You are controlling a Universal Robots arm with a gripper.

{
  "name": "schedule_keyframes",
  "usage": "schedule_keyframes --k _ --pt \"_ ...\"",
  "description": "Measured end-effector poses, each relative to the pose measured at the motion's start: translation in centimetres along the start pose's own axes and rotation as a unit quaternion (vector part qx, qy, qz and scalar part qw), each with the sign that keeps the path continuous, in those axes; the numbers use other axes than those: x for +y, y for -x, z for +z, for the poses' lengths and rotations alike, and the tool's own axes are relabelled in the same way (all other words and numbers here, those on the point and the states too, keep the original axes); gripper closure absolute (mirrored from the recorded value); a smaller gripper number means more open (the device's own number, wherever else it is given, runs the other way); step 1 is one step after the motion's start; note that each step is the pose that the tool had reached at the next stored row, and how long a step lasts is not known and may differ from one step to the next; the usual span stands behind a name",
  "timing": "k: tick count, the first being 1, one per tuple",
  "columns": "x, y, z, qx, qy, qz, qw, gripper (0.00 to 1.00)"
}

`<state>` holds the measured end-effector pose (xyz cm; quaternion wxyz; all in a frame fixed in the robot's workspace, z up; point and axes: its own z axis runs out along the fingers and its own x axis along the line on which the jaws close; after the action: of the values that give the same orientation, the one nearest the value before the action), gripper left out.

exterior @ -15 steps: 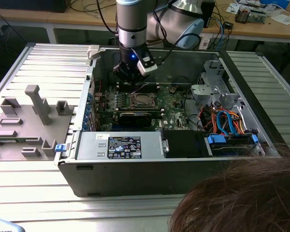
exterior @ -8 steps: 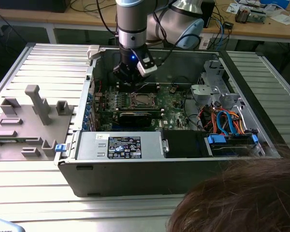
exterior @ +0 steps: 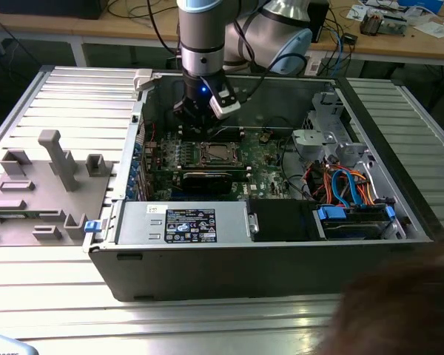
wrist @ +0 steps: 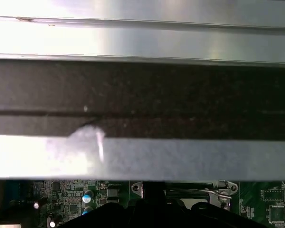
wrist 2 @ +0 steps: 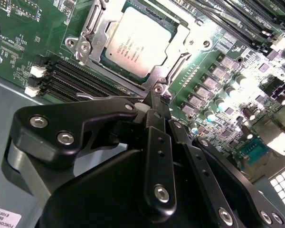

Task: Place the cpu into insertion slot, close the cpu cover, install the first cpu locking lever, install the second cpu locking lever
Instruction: 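Install the first cpu locking lever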

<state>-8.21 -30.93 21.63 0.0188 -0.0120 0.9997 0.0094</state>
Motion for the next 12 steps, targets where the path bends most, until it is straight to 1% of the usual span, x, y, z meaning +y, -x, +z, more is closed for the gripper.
schedule_keyframes --k 5,9,12 --pt "0.07 0.00 0.35 0.0000 -0.0001 0.000 1.00000 0.89" --pt "0.61 0.03 0.41 0.0000 0.0000 0.000 1.00000 0.89" --pt "0.74 0.08 0.48 0.0000 0.0001 0.000 1.00000 0.89"
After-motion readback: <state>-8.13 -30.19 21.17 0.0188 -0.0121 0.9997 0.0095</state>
